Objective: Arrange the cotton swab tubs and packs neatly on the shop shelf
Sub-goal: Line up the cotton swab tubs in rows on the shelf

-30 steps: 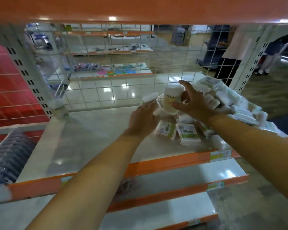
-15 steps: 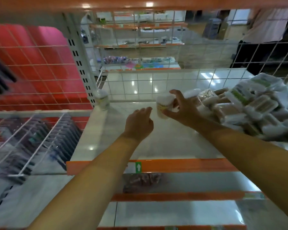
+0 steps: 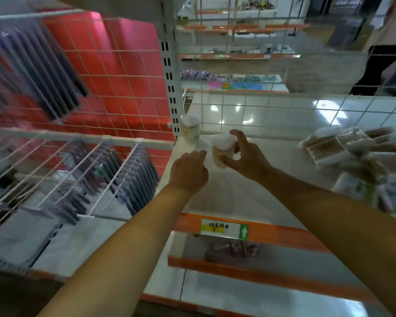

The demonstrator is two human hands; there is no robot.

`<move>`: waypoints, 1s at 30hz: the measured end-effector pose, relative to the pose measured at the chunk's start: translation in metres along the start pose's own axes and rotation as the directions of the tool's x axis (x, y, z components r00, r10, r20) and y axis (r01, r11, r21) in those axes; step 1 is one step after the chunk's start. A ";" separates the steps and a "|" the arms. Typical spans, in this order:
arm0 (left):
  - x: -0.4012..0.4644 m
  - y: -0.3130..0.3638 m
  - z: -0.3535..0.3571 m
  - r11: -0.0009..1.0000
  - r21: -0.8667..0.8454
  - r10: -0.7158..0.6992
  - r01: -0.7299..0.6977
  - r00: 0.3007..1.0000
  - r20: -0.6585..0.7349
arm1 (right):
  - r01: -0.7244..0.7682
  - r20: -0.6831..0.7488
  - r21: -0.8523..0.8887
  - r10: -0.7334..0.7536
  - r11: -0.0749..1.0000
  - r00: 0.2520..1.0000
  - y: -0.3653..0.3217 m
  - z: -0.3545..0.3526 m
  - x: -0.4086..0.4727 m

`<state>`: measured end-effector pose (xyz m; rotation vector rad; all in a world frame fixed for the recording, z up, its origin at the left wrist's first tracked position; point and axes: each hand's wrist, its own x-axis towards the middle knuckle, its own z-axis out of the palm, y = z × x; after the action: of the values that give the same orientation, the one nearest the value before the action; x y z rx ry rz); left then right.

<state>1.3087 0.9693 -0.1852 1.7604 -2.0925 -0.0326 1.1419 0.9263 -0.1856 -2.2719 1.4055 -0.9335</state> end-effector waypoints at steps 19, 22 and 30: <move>0.015 -0.070 -0.005 0.999 -0.036 -0.035 0.036 0.999 0.033 | -0.075 0.018 0.069 0.074 0.995 0.997 -0.029 0.075 0.053; 0.016 -0.072 -0.005 0.998 -0.059 -0.035 0.036 0.999 0.023 | -0.088 0.018 0.082 0.086 0.993 0.996 -0.033 0.079 0.059; 0.013 -0.073 -0.007 0.991 -0.119 -0.060 0.058 0.998 -0.014 | -0.112 -0.070 0.056 0.116 0.992 0.991 -0.038 0.092 0.069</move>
<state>1.3781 0.9433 -0.1953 1.7443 -1.9833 -0.1547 1.2496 0.8769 -0.2071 -2.1151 1.5061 -1.0133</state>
